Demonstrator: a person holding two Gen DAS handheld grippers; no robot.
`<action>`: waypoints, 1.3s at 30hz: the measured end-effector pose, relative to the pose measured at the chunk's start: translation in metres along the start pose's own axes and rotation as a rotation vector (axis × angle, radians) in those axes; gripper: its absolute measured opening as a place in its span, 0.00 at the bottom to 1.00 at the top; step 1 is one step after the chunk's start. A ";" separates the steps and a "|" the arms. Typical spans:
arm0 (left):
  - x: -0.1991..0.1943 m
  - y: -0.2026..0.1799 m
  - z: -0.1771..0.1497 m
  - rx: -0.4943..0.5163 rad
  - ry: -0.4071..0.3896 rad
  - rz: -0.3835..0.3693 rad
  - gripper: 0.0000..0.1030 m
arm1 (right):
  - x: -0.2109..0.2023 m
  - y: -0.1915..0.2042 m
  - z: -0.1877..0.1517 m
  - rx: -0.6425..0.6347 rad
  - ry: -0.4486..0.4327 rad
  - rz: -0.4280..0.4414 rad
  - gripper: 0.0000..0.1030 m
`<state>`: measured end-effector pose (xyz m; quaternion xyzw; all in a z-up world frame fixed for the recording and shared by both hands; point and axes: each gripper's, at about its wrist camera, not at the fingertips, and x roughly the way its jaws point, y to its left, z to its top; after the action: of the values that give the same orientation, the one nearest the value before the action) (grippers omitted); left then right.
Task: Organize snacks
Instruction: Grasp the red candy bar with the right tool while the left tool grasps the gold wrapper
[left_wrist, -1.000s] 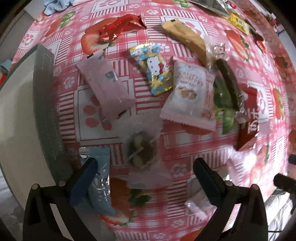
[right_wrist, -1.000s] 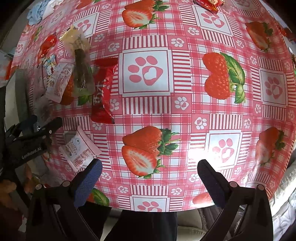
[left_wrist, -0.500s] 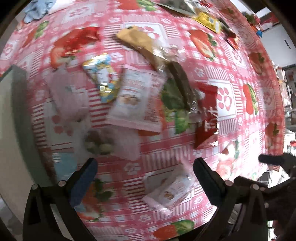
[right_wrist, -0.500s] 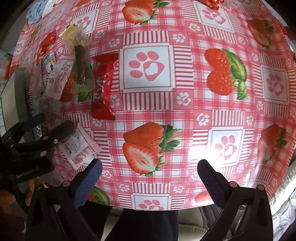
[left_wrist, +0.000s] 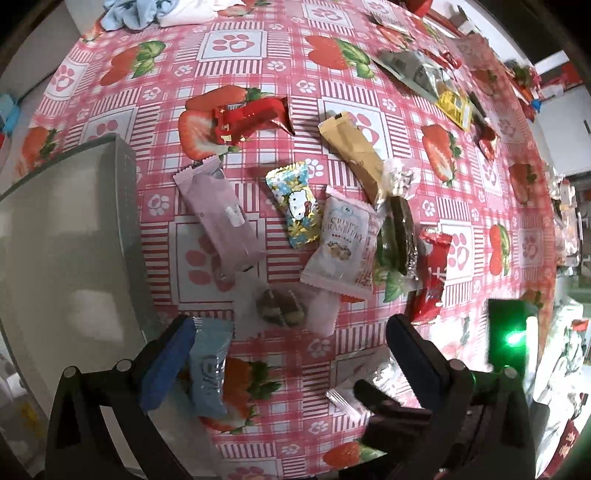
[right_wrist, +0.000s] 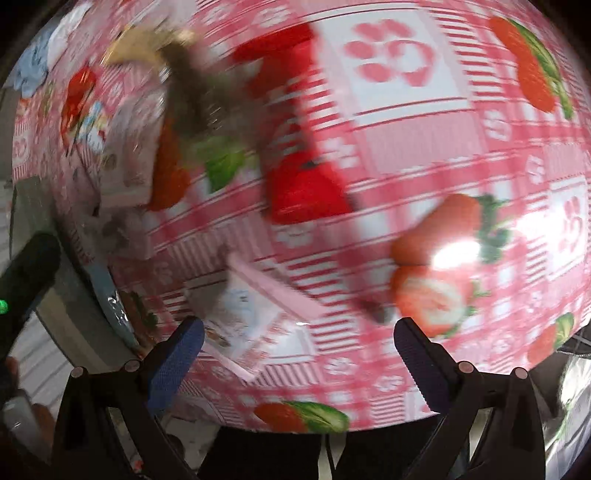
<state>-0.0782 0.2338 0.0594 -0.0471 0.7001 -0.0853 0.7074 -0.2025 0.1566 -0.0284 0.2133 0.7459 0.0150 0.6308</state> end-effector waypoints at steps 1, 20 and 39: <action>0.002 0.000 0.000 0.011 0.004 0.005 1.00 | 0.003 0.007 0.001 -0.041 0.002 -0.039 1.00; 0.005 0.007 -0.017 0.027 0.059 0.023 1.00 | -0.066 -0.043 0.097 -0.095 -0.149 -0.145 1.00; 0.009 -0.012 0.001 0.059 0.089 0.111 1.00 | -0.071 -0.013 0.182 -0.207 -0.103 -0.224 0.69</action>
<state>-0.0775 0.2202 0.0527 0.0166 0.7296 -0.0687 0.6802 -0.0262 0.0765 -0.0030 0.0631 0.7261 0.0103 0.6846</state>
